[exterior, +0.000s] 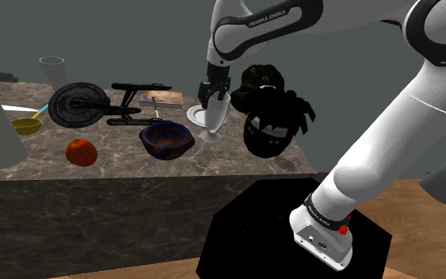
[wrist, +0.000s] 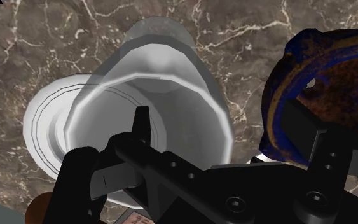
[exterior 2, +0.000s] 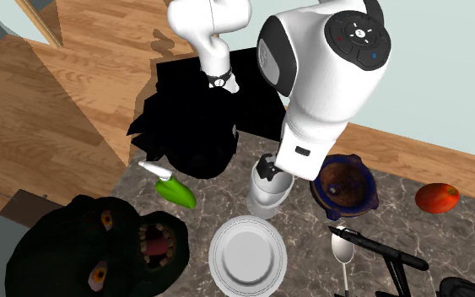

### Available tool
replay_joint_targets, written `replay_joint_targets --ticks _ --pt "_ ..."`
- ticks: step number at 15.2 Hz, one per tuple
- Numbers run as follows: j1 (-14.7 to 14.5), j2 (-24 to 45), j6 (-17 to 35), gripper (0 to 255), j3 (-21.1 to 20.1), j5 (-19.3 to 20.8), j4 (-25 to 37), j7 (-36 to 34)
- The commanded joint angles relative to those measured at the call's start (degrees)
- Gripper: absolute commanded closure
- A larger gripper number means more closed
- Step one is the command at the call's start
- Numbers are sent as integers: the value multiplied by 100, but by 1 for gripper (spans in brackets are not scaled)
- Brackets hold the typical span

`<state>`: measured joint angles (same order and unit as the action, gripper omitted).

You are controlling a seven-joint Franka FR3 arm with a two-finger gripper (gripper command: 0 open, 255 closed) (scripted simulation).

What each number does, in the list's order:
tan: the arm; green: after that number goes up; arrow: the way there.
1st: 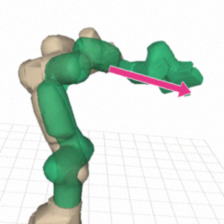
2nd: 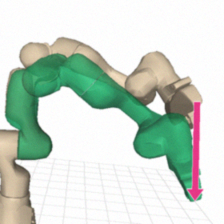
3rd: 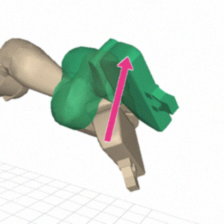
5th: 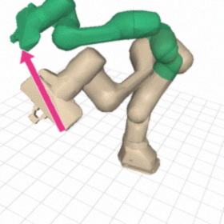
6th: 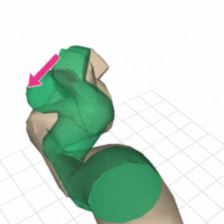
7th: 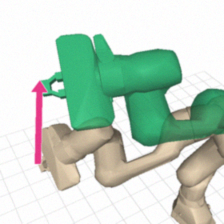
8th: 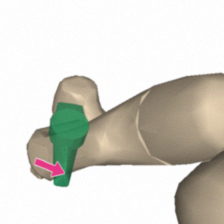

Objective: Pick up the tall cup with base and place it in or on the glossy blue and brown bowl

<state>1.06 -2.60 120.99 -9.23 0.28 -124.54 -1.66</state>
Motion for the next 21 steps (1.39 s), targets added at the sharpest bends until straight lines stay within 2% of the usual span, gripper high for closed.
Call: replay_joint_targets --ticks 1,3,4,13,21 --pt "1 2 6 0 1 0 -3 1" --pt "0 1 4 0 0 0 -2 0" --pt "0 1 4 255 0 0 -2 0" --pt "1 2 6 255 0 0 -3 1" --pt "4 -217 -603 255 10 -39 389 35"
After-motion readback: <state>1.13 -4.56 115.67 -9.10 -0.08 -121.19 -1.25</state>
